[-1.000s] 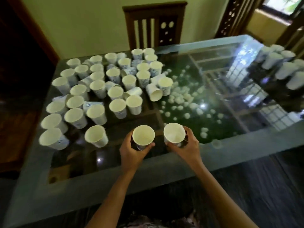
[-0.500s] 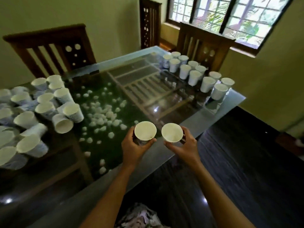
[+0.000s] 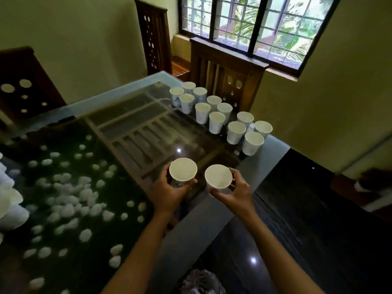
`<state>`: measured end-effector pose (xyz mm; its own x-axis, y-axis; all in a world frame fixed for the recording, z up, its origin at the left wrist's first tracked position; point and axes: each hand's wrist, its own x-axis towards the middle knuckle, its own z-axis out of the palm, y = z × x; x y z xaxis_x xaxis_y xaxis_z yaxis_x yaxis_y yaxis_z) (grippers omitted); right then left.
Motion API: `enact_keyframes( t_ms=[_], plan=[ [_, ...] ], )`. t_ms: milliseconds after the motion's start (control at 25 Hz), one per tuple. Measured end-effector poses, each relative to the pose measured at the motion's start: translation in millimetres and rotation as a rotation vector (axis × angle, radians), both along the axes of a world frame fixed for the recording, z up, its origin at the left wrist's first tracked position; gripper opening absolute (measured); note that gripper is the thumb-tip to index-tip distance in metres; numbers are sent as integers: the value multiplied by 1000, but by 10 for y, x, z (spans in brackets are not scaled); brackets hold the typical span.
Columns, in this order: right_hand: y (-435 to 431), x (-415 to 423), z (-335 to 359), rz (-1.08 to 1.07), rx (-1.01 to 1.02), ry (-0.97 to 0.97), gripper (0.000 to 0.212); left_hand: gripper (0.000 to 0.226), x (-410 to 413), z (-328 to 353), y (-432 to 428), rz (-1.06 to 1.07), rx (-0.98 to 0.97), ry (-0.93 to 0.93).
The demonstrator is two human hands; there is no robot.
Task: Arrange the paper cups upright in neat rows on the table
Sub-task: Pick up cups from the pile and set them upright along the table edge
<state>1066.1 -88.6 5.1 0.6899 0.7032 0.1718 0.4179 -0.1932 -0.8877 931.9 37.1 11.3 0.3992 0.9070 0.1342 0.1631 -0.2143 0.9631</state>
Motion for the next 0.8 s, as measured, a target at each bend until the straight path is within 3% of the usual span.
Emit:
enact_keyframes(
  t_ms=[440, 800],
  plan=[
    [1555, 899, -93, 116, -12, 45, 66, 67, 936, -31, 1454, 113, -146, -71],
    [2992, 1447, -382, 126, 33, 132, 68, 73, 1613, -310, 2908, 166, -122, 43]
  ],
)
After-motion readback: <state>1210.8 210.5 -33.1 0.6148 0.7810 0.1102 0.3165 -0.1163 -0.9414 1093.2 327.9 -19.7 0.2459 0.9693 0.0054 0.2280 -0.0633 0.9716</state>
